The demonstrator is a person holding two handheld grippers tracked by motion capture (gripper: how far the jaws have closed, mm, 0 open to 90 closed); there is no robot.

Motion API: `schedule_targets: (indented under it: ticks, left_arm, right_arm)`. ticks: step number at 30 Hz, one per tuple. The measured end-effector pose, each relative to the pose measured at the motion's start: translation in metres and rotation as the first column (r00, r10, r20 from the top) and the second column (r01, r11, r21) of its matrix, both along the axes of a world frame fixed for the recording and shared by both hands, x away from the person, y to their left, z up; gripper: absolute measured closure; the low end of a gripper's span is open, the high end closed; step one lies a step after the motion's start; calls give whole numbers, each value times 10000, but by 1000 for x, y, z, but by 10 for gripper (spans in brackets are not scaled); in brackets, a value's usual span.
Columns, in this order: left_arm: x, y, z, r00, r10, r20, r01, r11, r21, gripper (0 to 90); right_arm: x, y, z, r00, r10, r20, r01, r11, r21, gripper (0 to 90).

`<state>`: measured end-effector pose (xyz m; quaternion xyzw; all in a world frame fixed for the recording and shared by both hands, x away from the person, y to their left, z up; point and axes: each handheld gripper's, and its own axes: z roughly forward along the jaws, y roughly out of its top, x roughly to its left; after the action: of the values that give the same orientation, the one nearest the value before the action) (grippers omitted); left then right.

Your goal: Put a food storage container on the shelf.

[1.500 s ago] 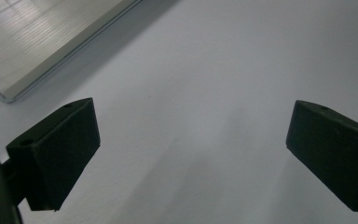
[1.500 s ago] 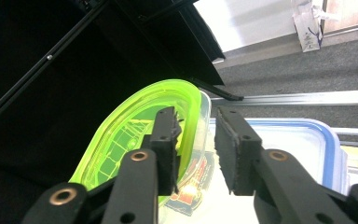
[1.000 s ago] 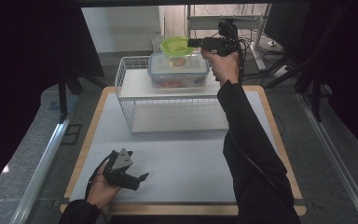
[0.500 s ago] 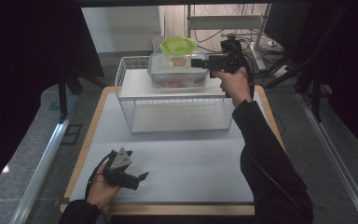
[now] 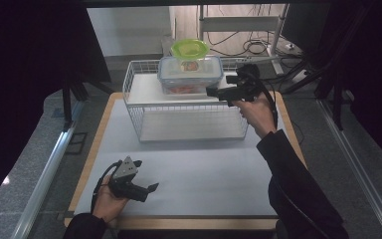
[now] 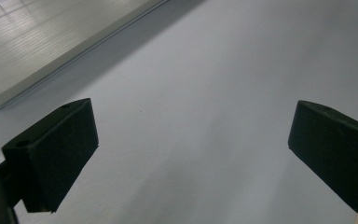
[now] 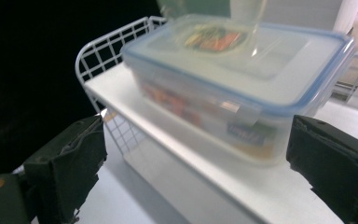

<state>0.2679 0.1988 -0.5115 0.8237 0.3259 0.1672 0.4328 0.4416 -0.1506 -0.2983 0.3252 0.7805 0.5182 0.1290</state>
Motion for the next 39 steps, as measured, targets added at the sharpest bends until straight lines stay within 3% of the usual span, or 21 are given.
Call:
schedule_targets:
  ticks: [16,39]
  left_arm:
    - [-1,0,1,9999,-17,166,17,10000,-7,14]
    - [-3,-2,1,9991,-26,426,13,9995,320,14]
  right_arm:
    - [-50,-10,-43,9973,681,259,-667,9965,-513,42]
    - [-97,-37,-105,9989,413,231,-382,9917,-1224,0]
